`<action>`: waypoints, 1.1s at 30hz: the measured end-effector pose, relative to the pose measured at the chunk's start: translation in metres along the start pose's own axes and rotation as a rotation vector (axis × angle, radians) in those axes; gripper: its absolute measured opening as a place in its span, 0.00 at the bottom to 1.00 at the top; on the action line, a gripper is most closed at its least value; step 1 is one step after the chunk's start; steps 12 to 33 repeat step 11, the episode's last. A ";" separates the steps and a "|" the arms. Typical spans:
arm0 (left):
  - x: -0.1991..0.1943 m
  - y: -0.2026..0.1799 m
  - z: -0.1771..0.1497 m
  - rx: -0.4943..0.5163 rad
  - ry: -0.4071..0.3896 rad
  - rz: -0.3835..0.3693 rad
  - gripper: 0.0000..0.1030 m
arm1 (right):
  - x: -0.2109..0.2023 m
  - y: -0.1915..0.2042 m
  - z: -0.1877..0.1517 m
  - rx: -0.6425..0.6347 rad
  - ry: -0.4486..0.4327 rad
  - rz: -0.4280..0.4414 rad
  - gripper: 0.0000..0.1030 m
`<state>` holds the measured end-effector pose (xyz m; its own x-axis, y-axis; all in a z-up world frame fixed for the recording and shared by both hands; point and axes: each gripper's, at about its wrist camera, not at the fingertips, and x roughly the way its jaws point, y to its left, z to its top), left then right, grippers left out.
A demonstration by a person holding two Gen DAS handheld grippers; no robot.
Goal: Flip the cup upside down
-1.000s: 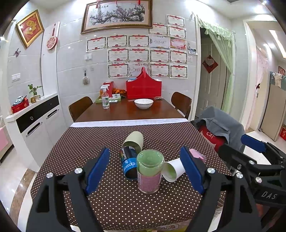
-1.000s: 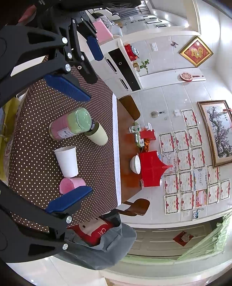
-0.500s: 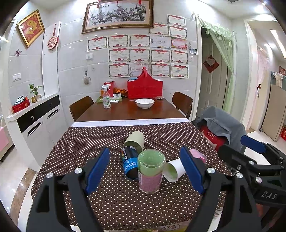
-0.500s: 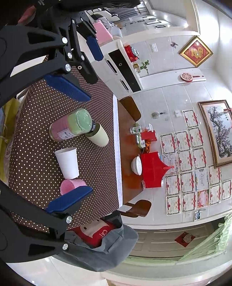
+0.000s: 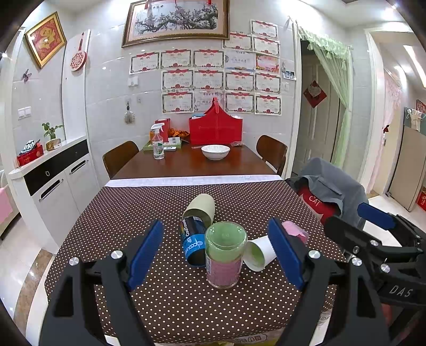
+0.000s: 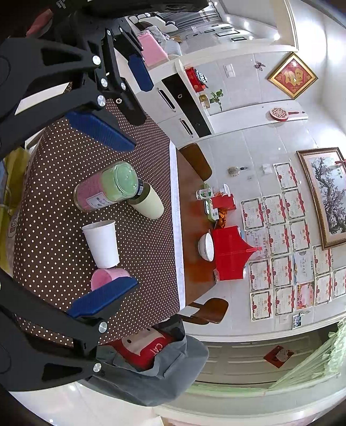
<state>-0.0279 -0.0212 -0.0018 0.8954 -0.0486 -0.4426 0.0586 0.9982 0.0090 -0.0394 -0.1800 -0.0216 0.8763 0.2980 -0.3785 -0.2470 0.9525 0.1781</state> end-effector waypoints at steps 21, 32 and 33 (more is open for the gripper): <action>0.004 -0.004 0.001 0.000 0.008 0.003 0.77 | 0.001 0.001 0.000 0.002 0.002 -0.001 0.91; 0.004 -0.004 0.001 0.000 0.008 0.003 0.77 | 0.001 0.001 0.000 0.002 0.002 -0.001 0.91; 0.004 -0.004 0.001 0.000 0.008 0.003 0.77 | 0.001 0.001 0.000 0.002 0.002 -0.001 0.91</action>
